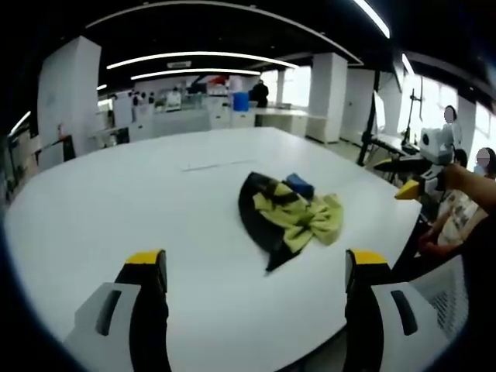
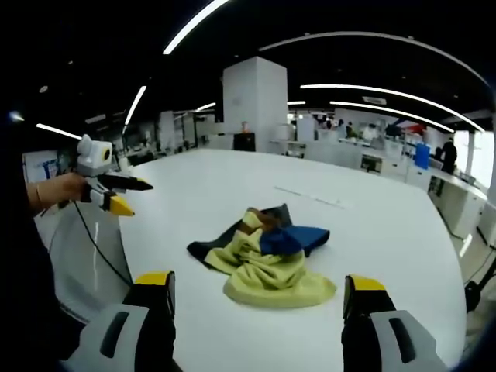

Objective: Fold the garment on the visible template until the final outline fits inside the template.

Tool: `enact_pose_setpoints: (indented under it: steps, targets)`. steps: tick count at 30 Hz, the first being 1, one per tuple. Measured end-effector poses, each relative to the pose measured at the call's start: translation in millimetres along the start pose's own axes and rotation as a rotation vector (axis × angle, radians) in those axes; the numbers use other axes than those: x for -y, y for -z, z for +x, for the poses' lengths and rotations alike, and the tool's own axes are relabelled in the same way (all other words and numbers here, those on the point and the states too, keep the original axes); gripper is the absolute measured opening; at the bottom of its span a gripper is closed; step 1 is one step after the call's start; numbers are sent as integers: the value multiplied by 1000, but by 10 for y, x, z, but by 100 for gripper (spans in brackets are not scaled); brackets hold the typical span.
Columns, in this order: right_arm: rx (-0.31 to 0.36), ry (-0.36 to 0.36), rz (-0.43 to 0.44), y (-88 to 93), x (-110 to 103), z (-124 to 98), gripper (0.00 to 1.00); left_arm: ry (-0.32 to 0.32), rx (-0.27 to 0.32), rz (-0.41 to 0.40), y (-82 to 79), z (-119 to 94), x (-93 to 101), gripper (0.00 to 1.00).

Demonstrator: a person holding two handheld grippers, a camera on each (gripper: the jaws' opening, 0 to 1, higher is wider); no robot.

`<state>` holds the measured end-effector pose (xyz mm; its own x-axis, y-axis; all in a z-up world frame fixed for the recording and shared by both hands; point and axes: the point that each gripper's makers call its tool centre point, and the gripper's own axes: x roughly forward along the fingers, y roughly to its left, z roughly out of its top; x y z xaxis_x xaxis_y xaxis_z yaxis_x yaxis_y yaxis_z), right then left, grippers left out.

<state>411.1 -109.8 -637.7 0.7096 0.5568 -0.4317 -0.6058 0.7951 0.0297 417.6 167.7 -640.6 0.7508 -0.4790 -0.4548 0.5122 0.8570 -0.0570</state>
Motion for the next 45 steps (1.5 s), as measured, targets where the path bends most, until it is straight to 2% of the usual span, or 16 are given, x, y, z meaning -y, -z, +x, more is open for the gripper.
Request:
enact_pose_setpoints:
  steps: [15,31,34,37,45]
  targets:
    - [-11,-11,-2,38,-20,28,88,-6,-2,-7,31,-9,-25,92]
    - [-50,-41,-13,141,-96,68,87,22,-9,-5,30,24,-33,90]
    - [-47,-51,-13,133,-98,83,85,32,0,-12,-2,35,-27,88]
    - [-56,-90,-56,134,-125,110,83,41,13,-27,-56,46,-41,87]
    - [-39,-123,-42,44,-28,252,77,76,3,18,-156,180,-95,84]
